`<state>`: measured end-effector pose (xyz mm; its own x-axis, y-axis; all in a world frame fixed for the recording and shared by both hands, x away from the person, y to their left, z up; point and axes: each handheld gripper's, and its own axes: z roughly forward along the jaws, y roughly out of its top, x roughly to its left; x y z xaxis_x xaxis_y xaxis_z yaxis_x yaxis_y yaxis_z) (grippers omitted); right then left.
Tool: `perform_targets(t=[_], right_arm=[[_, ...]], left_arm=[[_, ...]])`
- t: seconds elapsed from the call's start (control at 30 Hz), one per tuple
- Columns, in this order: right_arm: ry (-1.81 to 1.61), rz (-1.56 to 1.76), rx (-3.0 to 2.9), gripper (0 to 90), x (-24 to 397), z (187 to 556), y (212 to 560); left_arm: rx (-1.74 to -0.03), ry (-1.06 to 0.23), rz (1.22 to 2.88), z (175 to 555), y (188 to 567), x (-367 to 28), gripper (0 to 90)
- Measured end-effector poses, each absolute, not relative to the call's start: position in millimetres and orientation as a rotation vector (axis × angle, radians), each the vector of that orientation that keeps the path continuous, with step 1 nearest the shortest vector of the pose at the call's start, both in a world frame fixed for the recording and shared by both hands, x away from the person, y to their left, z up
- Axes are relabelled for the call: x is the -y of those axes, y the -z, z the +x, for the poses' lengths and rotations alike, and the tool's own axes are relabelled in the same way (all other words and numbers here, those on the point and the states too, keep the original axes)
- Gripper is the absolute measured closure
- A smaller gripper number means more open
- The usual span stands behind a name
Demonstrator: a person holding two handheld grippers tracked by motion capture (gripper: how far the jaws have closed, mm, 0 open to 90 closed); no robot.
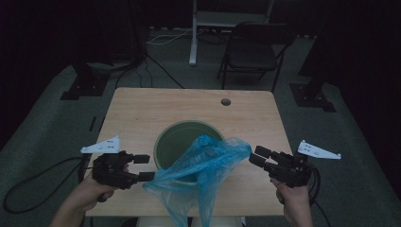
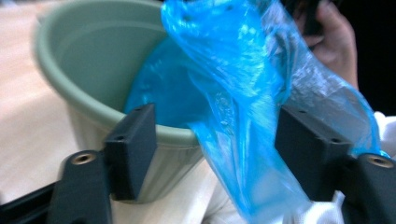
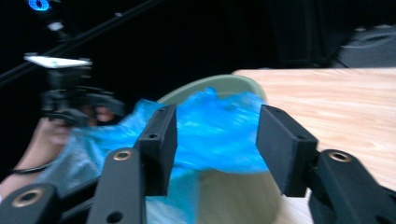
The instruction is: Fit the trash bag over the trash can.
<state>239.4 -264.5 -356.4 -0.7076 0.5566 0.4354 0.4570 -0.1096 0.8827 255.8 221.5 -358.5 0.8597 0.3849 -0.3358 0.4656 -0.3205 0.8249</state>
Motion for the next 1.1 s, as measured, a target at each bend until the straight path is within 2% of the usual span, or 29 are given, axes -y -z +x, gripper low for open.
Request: perform_targets(t=[0.13, 0.27, 0.33, 0.37, 0.4, 0.43, 0.5, 0.7, 0.93, 1.1], right_arm=[[-1.965, 1.123, -2.072, 41.1, 252, 239, 351], [-1.93, 1.125, -2.137, 40.6, 240, 248, 354], [-1.866, 1.107, -2.203, 57.8, 229, 257, 360], [-1.848, 1.101, -2.216, 57.8, 226, 258, 361], [-1.827, 1.082, -2.239, 80.3, 223, 259, 362], [-1.802, 1.07, -2.246, 87.3, 221, 260, 363], [-1.762, 1.052, -2.237, 90.0, 216, 261, 360], [-1.702, 1.012, -2.207, 90.0, 206, 273, 342], [-1.687, 0.983, -2.096, 90.0, 192, 304, 303], [-1.655, 0.992, -2.089, 90.0, 179, 320, 295]], left_arm=[[-0.626, 0.128, 1.97, 257, 365, -211, 30.1], [-0.618, 0.165, 1.963, 256, 368, -208, 30.2], [-0.61, 0.184, 1.97, 256, 369, -206, 30.3], [-0.599, 0.196, 1.977, 255, 369, -204, 30.3], [-0.589, 0.203, 1.984, 254, 369, -202, 30.7], [-0.576, 0.211, 1.985, 254, 369, -201, 33.2], [-0.56, 0.238, 1.973, 254, 368, -199, 33.1], [-0.547, 0.223, 1.98, 253, 366, -196, 33.1], [-0.522, 0.203, 1.997, 250, 361, -187, 33.1], [-0.51, 0.279, 1.954, 254, 360, -177, 33.1]])
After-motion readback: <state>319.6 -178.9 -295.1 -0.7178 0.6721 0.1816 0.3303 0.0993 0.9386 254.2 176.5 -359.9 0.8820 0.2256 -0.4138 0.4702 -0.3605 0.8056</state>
